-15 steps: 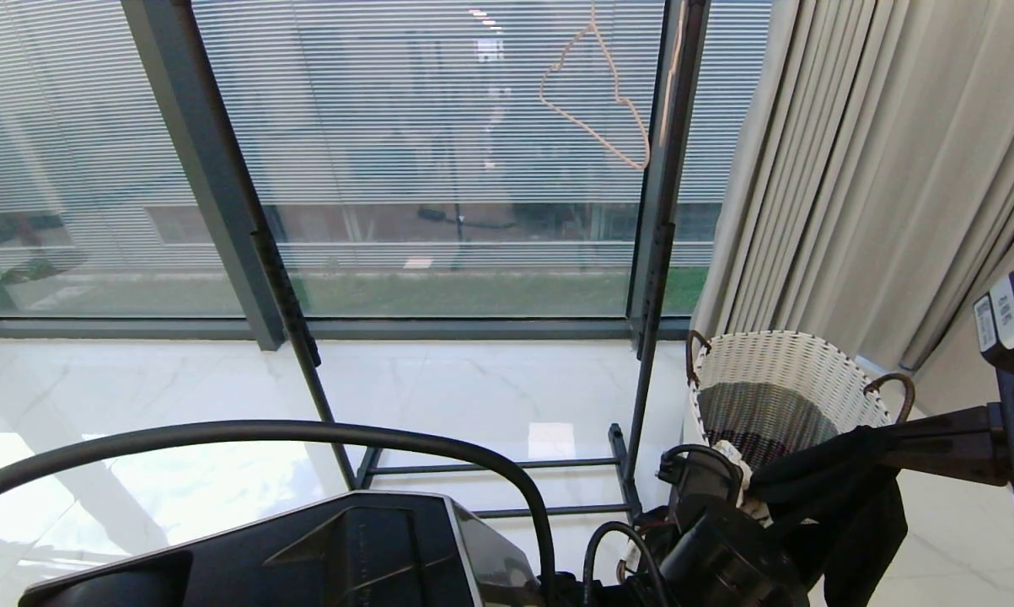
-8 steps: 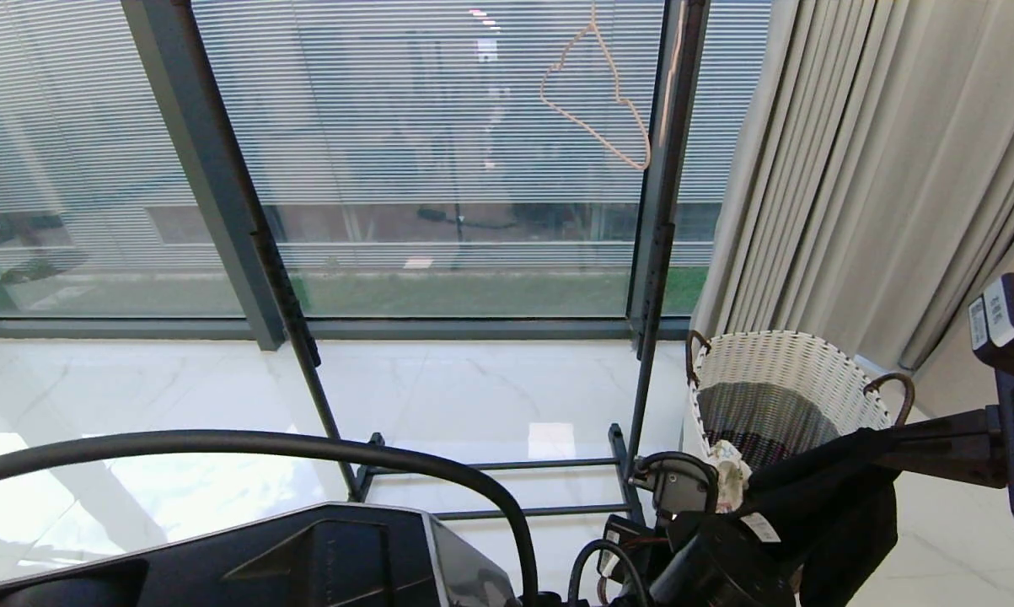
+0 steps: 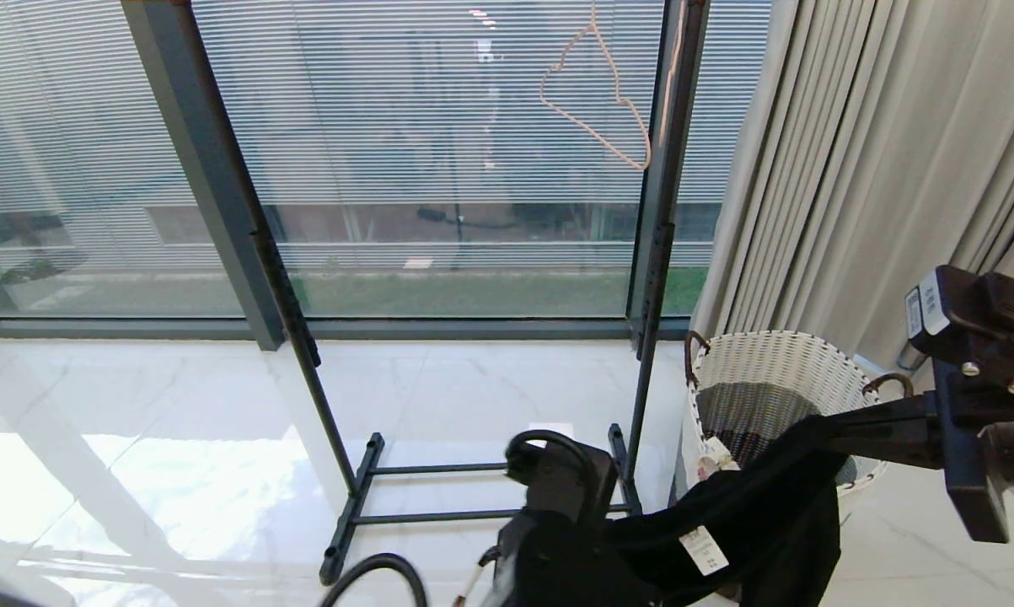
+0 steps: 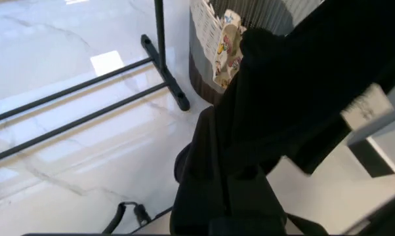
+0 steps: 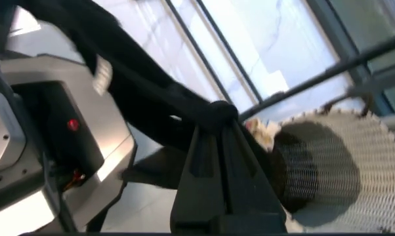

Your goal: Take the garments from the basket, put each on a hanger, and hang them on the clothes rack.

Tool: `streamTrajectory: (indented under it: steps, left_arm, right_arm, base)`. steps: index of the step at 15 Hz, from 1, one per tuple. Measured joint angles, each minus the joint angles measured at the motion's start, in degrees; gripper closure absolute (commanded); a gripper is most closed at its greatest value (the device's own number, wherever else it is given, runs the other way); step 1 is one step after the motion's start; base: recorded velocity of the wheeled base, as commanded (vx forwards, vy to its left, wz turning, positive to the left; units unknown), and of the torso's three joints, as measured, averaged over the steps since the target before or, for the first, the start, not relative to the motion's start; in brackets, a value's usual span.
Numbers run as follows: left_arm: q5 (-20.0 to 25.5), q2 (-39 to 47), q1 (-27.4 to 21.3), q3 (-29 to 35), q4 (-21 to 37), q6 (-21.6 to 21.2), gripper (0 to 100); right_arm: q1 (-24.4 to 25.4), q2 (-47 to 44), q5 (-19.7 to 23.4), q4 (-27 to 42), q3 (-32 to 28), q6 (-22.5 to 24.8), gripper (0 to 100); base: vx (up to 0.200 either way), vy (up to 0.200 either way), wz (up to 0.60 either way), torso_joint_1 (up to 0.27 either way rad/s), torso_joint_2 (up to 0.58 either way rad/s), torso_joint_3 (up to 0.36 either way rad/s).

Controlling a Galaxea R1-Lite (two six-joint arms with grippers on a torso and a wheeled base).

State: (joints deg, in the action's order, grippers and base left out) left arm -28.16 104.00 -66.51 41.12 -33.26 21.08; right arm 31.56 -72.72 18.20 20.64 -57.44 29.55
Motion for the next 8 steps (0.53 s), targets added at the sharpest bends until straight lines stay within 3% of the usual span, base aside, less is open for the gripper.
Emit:
streamTrajectory:
  steps: [3,6,8]
  left_arm:
    - [0.7,-15.1,-0.2,-4.4,9.9,0.1,100]
    - [1.1,-28.8,0.0,-5.7,23.2,0.0,100]
    - [1.0,-34.5,2.0,-5.8,27.7,-3.1,100]
  right_arm:
    - [4.6,-3.9,-0.5,-5.8,-0.1,-0.2,100]
    - [8.1,-7.0,-4.7,-8.9,-0.5,-0.2,100]
    - [9.1,-7.9,-7.0,-9.1,-0.8,-0.4,100]
  base:
    - [0.000,0.000,0.00,0.000,0.00,0.000]
    - [0.000,0.000,0.00,0.000,0.00,0.000]
    - [0.000,0.000,0.00,0.000,0.00,0.000]
